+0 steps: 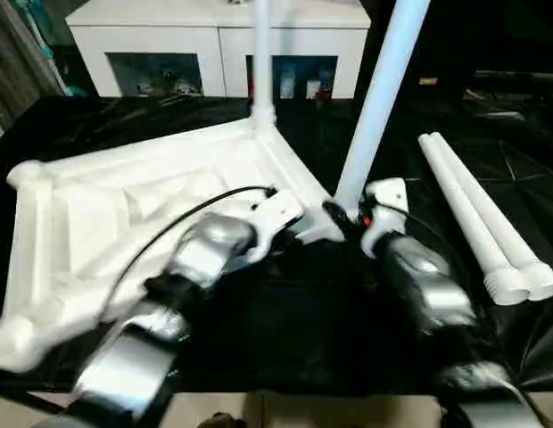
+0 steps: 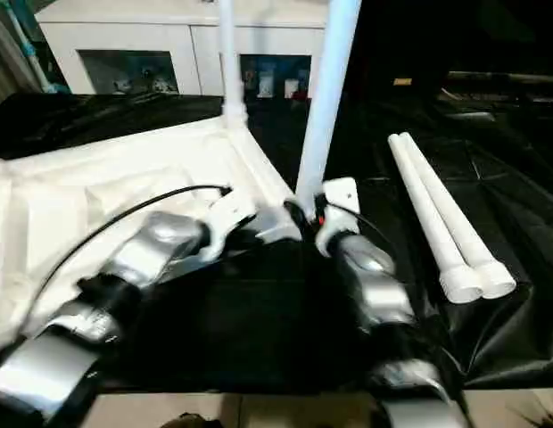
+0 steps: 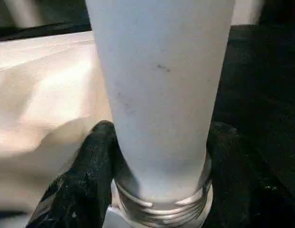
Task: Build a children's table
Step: Rotate leg to tighten
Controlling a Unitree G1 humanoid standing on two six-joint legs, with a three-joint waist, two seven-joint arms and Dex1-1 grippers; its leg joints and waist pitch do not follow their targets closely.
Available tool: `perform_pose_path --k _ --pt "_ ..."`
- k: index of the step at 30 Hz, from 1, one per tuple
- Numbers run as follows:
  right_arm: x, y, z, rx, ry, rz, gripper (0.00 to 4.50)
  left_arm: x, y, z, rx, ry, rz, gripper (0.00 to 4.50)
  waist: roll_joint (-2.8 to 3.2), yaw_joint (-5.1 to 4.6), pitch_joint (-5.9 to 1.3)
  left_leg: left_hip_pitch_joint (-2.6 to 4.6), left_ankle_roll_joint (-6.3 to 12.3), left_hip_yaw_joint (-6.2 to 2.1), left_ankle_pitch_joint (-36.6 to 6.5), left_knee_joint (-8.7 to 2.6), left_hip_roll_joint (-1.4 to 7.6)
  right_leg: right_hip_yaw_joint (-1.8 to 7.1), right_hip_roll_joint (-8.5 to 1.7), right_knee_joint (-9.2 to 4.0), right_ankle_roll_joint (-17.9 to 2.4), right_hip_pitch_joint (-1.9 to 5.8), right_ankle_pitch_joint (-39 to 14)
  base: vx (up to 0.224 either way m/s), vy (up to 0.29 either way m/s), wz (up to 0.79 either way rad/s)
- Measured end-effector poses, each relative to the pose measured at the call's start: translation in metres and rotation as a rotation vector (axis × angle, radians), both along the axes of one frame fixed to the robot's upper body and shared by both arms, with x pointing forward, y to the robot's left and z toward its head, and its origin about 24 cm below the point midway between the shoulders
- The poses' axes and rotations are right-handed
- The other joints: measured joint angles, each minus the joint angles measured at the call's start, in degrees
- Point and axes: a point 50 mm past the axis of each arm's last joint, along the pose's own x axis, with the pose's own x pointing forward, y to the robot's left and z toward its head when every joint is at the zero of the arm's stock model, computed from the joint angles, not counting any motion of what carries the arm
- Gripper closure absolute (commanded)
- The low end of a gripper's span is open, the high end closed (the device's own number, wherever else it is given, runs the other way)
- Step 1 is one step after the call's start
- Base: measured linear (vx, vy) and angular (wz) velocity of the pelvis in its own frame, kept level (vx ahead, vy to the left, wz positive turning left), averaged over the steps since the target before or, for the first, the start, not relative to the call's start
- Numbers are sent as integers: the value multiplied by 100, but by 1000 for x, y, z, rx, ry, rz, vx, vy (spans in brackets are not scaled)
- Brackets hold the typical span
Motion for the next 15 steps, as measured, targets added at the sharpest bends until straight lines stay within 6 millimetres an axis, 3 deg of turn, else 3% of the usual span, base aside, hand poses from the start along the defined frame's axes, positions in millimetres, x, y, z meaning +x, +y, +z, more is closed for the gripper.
perform_pose_path --k 6,9,15 --pt "4 7 1 -3 -24 -29 201 2 0 0 1 -16 7 450 3 0 -3 5 -1 0 1 -29 0 -6 0 -9 2 0 0 0 0 0" --pt "3 4 1 13 -38 -1 131 2 2 1 -3 -19 -3 450 2 4 -2 5 0 0 2 -39 0 -9 0 -9 2 -4 0 0 0 0" --pt "-7 -2 -12 34 2 119 99 4 17 5 6 -57 -1 450 7 -57 9 -29 7 0 14 -60 0 -15 2 -10 5 -50 1 0 0 0"
